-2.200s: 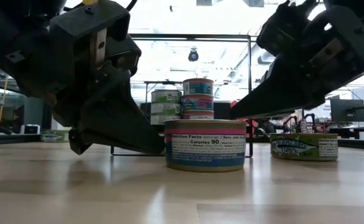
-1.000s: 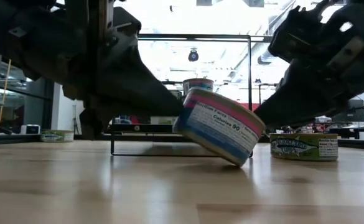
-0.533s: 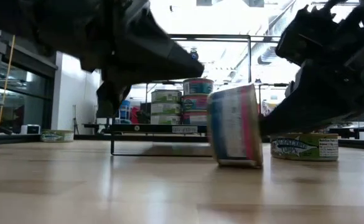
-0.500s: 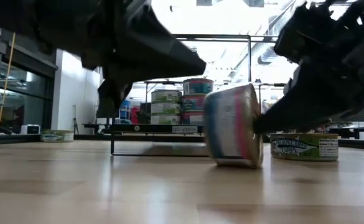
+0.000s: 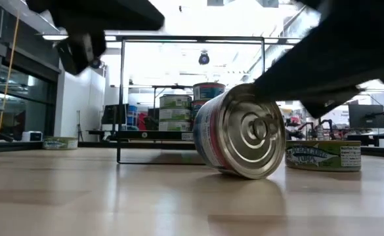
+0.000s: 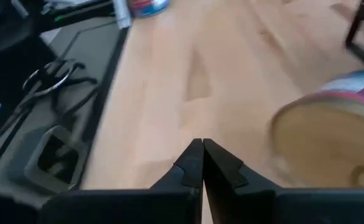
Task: Stack canned seafood by type on shelf
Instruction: Stack the pink and blue tuna can on top of the pink and blue tuna can on the shelf
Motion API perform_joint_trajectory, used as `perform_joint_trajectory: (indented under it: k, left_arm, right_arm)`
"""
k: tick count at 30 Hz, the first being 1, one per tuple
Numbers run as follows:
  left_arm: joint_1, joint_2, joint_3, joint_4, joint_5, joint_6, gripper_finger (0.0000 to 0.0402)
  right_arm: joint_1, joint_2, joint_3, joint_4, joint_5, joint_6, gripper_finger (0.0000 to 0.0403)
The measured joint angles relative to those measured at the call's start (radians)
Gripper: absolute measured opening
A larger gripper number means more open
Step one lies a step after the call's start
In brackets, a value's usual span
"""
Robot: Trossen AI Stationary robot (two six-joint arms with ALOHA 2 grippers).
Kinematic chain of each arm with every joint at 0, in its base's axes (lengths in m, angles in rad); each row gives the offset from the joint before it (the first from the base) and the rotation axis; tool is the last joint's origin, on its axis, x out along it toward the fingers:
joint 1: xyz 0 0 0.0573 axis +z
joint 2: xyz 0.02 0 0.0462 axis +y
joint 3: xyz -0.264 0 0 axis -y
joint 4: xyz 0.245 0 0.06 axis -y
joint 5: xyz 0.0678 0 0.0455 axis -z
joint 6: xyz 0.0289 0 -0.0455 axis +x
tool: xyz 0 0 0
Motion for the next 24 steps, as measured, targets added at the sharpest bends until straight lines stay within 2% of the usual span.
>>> perform_joint_trajectory:
  k: [3, 7, 11, 16, 20, 24]
  left_arm:
    - [0.015, -0.016, 0.003, -0.018, 0.048, -0.063, 0.0000]
    - [0.061, 0.044, 0.081, -0.105, 0.184, -0.074, 0.0006]
    - [0.087, 0.081, 0.213, -0.304, 0.290, 0.030, 0.0050]
    - [0.108, 0.080, 0.348, -0.536, 0.272, 0.172, 0.0141]
    - [0.115, 0.089, 0.364, -0.503, 0.236, 0.190, 0.0210]
    - [0.145, 0.123, 0.362, -0.543, 0.203, 0.189, 0.0260]
  right_arm:
    - [0.030, -0.049, -0.005, -0.051, 0.007, 0.033, 0.0000]
    - [0.080, -0.171, -0.036, -0.201, 0.111, 0.108, 0.0000]
    - [0.147, -0.301, -0.066, -0.431, 0.182, 0.233, 0.0000]
    - [0.207, -0.386, -0.069, -0.659, 0.229, 0.378, 0.0000]
    - [0.239, -0.400, -0.069, -0.701, 0.232, 0.399, 0.0000]
    - [0.248, -0.400, -0.069, -0.735, 0.240, 0.426, 0.0000]
